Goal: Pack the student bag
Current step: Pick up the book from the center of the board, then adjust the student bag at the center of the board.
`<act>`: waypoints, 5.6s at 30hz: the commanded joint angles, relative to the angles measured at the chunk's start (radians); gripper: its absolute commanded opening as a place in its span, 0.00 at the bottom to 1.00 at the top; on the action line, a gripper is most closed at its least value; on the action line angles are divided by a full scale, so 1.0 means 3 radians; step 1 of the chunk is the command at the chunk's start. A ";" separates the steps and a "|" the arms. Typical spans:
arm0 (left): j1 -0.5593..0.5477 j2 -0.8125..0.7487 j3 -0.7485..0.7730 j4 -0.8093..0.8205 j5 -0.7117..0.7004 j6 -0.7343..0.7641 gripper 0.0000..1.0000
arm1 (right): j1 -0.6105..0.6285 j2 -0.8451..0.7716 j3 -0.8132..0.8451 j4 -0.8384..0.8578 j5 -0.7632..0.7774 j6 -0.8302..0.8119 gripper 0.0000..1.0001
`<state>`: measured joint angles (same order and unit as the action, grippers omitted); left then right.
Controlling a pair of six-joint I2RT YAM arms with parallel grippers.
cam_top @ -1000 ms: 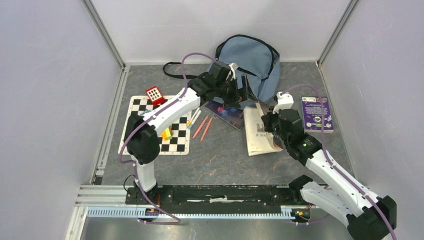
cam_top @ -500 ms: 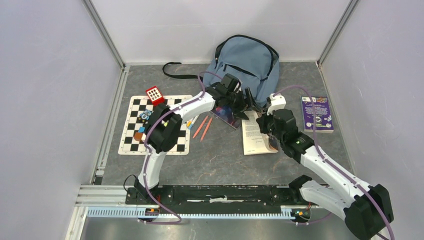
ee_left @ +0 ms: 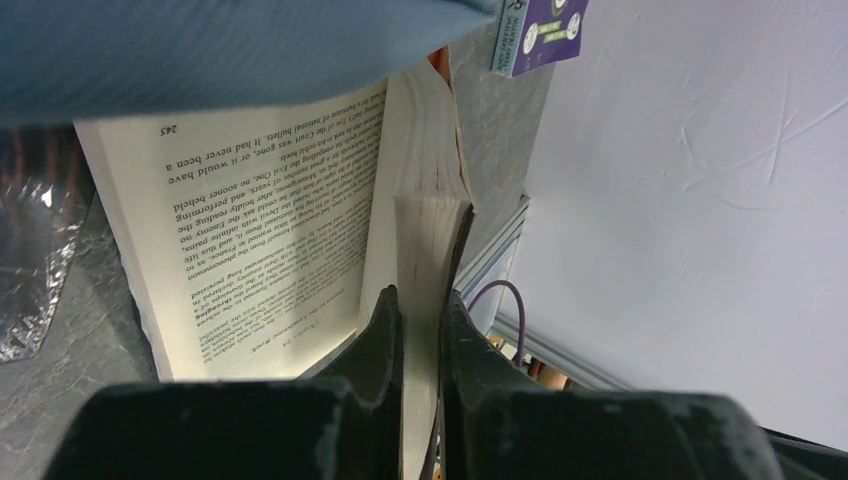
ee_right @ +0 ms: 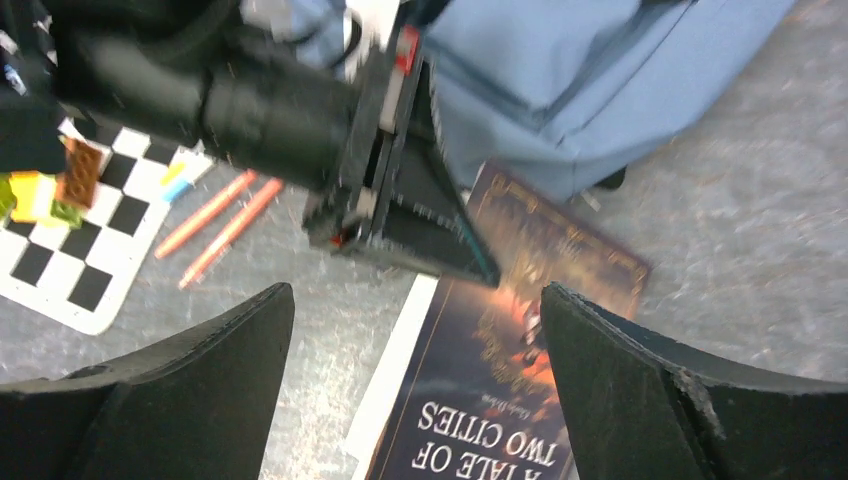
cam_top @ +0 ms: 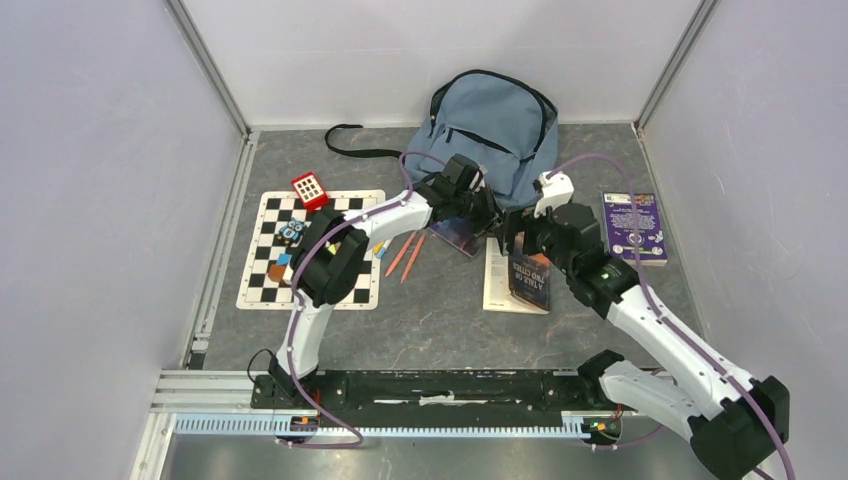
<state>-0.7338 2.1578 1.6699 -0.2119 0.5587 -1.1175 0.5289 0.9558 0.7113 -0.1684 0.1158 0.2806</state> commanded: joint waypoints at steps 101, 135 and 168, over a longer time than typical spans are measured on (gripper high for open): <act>0.0882 0.0155 0.0398 -0.0280 -0.0858 -0.0343 0.88 | -0.1678 0.0927 0.1970 0.0021 -0.0068 -0.0812 0.00; 0.1411 -0.0862 0.1381 -0.2364 -0.2257 0.3136 0.95 | -0.1641 0.0761 0.1732 0.0206 -0.0318 -0.0525 0.00; 0.0583 0.1131 0.2252 -0.0087 -0.1624 0.0548 0.95 | -0.1538 0.0676 0.1250 0.0362 -0.0376 -0.0454 0.00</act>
<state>-0.5461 2.4622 2.2822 -0.3103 0.0589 -0.8856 0.0639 1.2251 1.0653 -0.2459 0.0074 0.1444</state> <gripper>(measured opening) 0.942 0.267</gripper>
